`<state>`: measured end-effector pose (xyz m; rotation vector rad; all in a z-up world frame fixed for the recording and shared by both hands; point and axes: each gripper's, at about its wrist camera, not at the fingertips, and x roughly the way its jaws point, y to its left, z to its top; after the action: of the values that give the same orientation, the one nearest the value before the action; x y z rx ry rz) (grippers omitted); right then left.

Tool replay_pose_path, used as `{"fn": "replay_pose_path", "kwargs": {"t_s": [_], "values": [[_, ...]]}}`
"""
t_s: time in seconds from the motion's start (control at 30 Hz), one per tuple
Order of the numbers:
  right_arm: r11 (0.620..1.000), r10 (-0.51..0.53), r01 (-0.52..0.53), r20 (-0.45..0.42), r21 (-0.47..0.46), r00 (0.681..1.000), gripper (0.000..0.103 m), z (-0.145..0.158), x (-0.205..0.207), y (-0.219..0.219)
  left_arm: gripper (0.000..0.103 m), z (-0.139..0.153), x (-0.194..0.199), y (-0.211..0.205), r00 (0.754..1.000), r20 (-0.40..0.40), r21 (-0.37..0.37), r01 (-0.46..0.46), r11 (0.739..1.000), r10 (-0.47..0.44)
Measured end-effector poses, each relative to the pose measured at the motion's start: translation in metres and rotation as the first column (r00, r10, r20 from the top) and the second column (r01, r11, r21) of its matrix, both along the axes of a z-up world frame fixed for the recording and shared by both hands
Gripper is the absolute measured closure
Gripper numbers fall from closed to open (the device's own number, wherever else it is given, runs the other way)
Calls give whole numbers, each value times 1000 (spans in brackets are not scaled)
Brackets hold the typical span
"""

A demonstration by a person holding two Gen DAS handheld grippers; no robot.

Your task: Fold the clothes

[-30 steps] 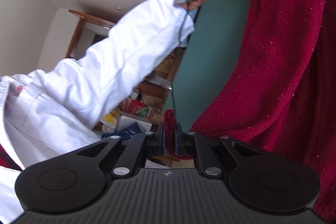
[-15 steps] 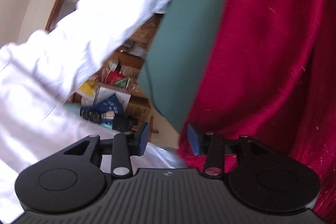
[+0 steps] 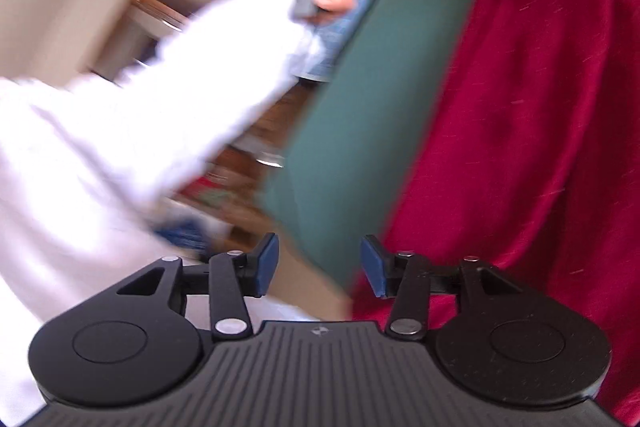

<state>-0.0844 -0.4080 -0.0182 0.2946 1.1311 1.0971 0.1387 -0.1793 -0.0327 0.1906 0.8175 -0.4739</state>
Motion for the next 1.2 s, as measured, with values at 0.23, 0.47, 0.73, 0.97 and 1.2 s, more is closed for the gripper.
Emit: {"fn": "replay_pose_path", "kwargs": {"t_s": [0.23,0.47,0.73,0.97,1.2], "values": [[999,2,1,60,-43,998,55,-1,-3,-7,42,-28,16,-43,994,-113,34,12,999,-8],[978,25,7,152,-208,988,66,-13,-4,5,77,-32,19,-41,990,-134,43,-27,999,33],[959,-18,87,248,-270,968,67,-6,-15,-1,99,-26,13,-40,993,-109,73,-33,997,41],[960,-120,168,212,-226,970,99,-2,-16,-18,101,-23,12,-38,993,-96,68,-54,996,61],[988,-46,75,208,-133,977,99,24,-24,-30,101,0,-2,-29,999,-43,39,-32,999,34]]}}
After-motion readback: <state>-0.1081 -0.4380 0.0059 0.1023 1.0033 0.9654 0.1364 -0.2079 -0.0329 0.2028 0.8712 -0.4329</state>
